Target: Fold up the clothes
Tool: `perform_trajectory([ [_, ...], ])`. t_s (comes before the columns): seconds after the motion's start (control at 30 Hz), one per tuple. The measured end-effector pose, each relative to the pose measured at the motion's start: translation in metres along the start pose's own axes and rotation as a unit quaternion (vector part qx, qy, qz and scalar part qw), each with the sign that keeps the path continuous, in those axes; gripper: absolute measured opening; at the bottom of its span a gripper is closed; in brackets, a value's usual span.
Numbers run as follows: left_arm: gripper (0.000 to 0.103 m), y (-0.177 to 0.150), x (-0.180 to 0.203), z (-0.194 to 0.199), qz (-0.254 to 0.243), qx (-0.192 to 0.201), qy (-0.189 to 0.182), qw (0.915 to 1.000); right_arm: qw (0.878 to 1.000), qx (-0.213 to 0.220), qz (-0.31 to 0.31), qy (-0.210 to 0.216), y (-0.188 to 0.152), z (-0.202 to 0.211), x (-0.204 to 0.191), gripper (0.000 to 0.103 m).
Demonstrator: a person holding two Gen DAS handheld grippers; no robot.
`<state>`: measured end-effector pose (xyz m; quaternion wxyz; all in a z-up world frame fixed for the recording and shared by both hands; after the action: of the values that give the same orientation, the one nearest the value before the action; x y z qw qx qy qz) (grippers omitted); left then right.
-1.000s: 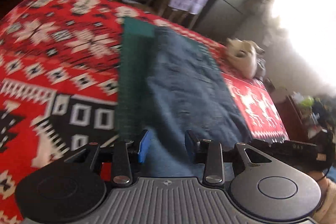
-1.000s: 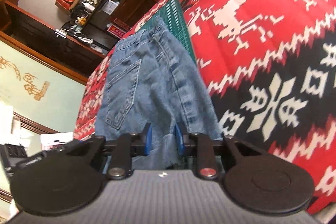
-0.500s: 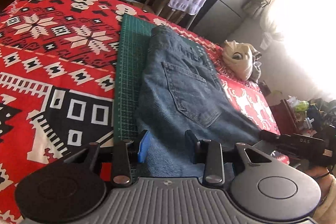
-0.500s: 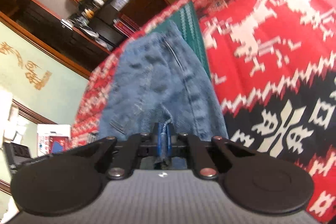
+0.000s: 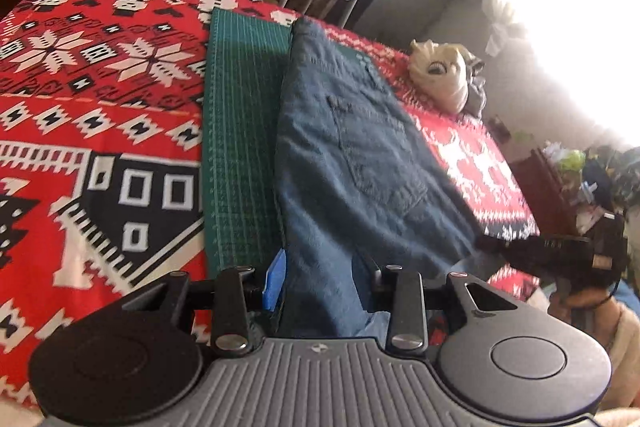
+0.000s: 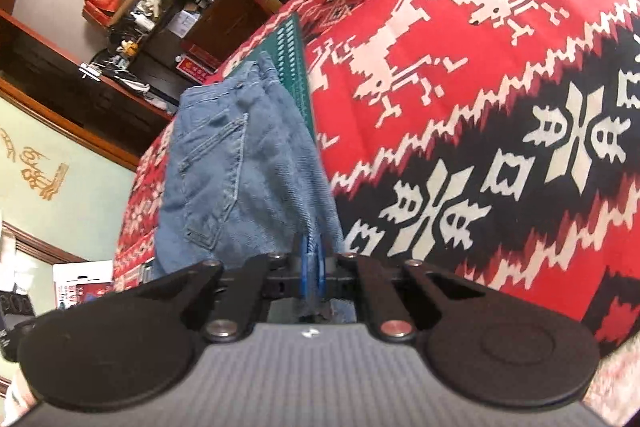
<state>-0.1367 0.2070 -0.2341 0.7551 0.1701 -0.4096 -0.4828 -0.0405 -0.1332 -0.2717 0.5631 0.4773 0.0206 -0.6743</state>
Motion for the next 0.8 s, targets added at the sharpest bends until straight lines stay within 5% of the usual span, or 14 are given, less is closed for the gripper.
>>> perform_trajectory([
  [0.27,0.023,-0.027,-0.028,0.022,0.088,-0.045,-0.007,0.9951,1.000,-0.003,-0.007,0.007,0.001,-0.002,0.005,0.006],
  [0.53,0.023,-0.046,-0.047,0.007,0.250,-0.064,-0.045,0.9652,1.000,-0.003,-0.015,0.011,-0.001,0.008,0.006,0.006],
  [0.57,0.014,-0.045,-0.046,0.008,0.254,-0.061,-0.049,0.9641,1.000,-0.003,-0.015,0.012,-0.001,0.008,0.006,0.006],
  [0.8,0.009,-0.033,-0.063,0.036,0.282,0.015,-0.036,0.9585,1.000,0.005,-0.015,0.012,0.001,0.017,0.004,0.006],
])
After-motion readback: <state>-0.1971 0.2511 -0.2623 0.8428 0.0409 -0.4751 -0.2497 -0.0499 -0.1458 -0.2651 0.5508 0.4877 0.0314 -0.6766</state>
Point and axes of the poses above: each gripper's, at about its wrist camera, not at the fingertips, and z roughly against the way its jaws point, x to its right, y to its top, the point moved 7 cm from there along -z, roughly the way its jaws point, and after that the axes turned 11 degrees about x, right-handed, at the moved point
